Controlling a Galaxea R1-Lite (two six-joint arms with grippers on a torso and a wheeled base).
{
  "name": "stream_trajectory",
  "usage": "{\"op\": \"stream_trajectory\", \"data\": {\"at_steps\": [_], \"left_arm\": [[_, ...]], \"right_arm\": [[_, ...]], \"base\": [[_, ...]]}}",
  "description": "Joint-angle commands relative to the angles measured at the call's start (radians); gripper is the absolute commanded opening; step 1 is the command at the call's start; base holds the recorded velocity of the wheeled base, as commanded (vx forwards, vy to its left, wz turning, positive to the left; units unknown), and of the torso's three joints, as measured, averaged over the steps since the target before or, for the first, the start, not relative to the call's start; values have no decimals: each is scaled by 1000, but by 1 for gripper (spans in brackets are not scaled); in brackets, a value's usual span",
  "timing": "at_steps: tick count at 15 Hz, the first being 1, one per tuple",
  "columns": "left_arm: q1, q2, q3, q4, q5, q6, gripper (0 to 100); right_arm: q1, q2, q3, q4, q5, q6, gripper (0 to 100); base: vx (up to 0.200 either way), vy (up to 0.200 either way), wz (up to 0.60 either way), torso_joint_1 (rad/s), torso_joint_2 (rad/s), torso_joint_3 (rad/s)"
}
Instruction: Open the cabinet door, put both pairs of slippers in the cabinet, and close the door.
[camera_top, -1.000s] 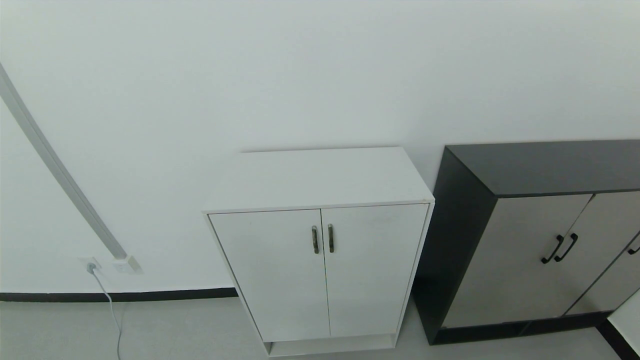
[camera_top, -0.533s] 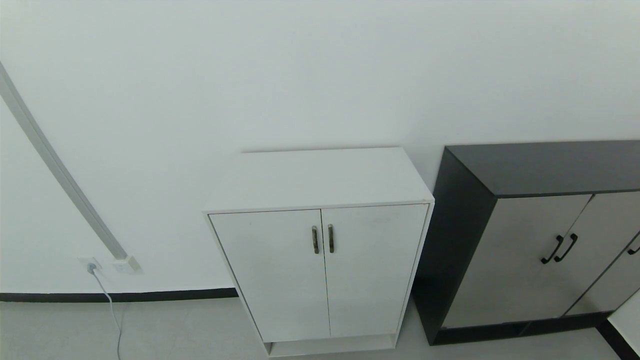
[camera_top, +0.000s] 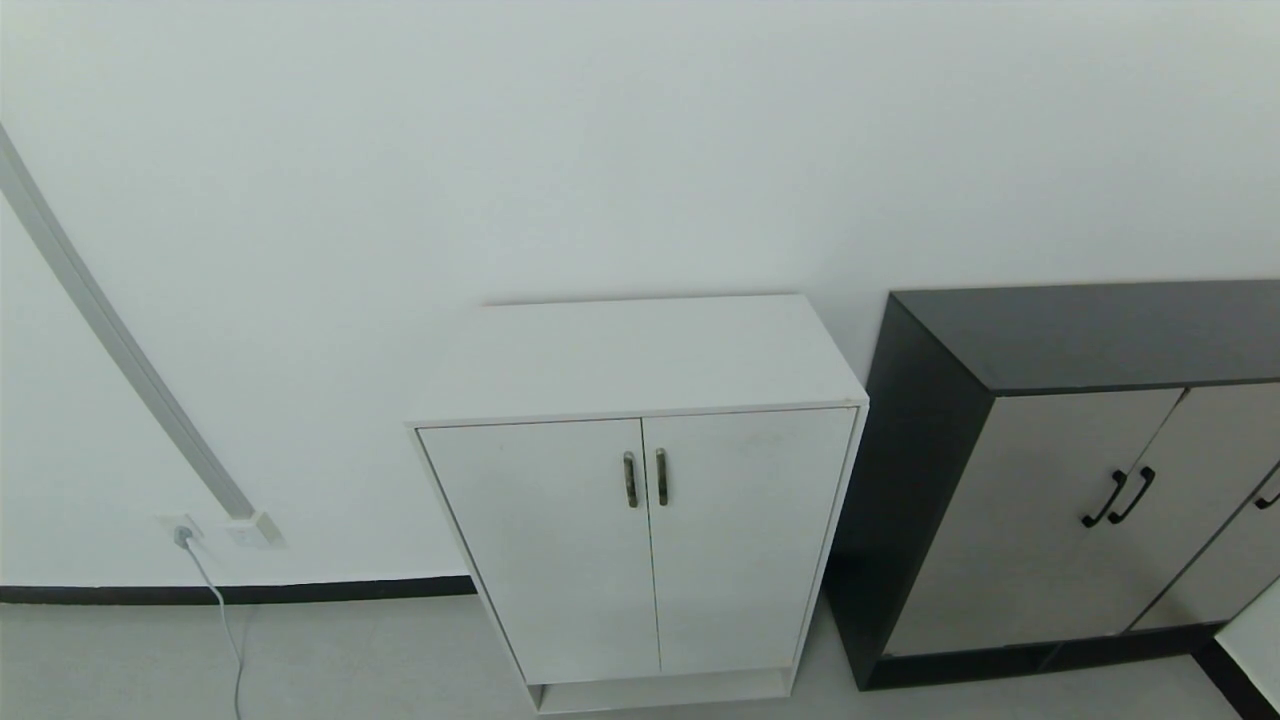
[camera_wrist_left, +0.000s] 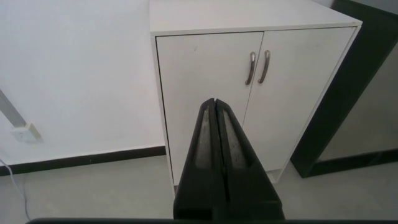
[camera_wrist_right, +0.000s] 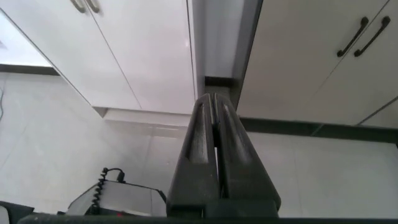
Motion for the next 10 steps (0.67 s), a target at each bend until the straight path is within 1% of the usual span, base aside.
{"op": "stream_trajectory", "data": {"at_steps": [1,2,3,5,6,9,10], "left_arm": [[0,1,0,0,0,0,0],[0,1,0,0,0,0,0],[0,1,0,0,0,0,0],[0,1,0,0,0,-1,0],[0,1,0,0,1,-1,0],[2,1,0,0,1,0,0],[0,1,0,0,1,-1,0]], "right_arm": [[-24,52,-1,0,-31,-3,0],[-73,78,-1,-5,-80,-27,0],[-126,101,2,-17,-87,-40,0],[-164,96,3,-18,-86,-38,0],[-156,61,6,-17,-83,-32,0],[-127,-69,8,-18,-11,-18,0],[-95,-122,8,-18,11,-17,0]], "base": [[0,0,0,0,0,0],[0,0,0,0,0,0],[0,0,0,0,0,0],[0,0,0,0,0,0],[0,0,0,0,0,0],[0,0,0,0,0,0],[0,0,0,0,0,0]]}}
